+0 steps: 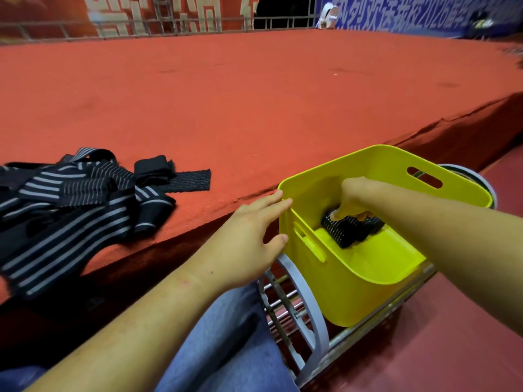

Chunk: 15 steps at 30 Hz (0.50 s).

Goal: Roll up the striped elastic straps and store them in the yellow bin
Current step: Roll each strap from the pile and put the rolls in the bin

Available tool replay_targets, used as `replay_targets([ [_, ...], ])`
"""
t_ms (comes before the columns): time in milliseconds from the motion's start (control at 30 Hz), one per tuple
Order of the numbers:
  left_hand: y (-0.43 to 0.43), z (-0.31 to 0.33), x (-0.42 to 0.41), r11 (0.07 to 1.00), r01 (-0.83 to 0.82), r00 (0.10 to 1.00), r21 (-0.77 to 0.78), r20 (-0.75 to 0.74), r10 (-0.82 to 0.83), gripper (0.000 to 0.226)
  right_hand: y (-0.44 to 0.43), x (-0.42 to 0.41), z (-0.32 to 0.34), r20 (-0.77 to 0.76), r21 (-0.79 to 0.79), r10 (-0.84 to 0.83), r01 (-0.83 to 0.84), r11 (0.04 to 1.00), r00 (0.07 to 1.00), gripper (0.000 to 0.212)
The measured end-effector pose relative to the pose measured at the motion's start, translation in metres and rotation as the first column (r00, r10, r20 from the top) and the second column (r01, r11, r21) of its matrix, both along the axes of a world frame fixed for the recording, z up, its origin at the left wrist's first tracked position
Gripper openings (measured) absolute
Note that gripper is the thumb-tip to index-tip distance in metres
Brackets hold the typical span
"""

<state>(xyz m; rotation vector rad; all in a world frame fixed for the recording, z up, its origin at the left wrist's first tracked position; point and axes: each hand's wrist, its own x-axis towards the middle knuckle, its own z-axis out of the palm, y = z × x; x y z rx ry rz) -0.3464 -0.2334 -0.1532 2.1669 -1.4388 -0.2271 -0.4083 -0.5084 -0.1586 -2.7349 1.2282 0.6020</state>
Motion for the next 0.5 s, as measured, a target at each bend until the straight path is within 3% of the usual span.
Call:
replay_targets([
  [233,0.021,-0.002,0.004,0.995,-0.024,0.998,-0.098,-0.059,0.018,0.061,0.004,-0.013,0.034,0.345,0.238,-0.051,-0.035,0.971,0.937,0.038],
  [400,0.070,-0.009,0.017,0.950,-0.196,0.979,-0.243,-0.097,0.177,0.051,0.040,-0.015,0.060,0.675,0.364,-0.128,-0.178,0.914,0.727,0.032],
  [500,0.103,-0.011,0.028,0.901,-0.323,0.944,-0.288,-0.158,0.288,0.046,0.080,-0.001,0.076,0.765,0.477,-0.224,-0.298,0.827,0.604,0.031],
])
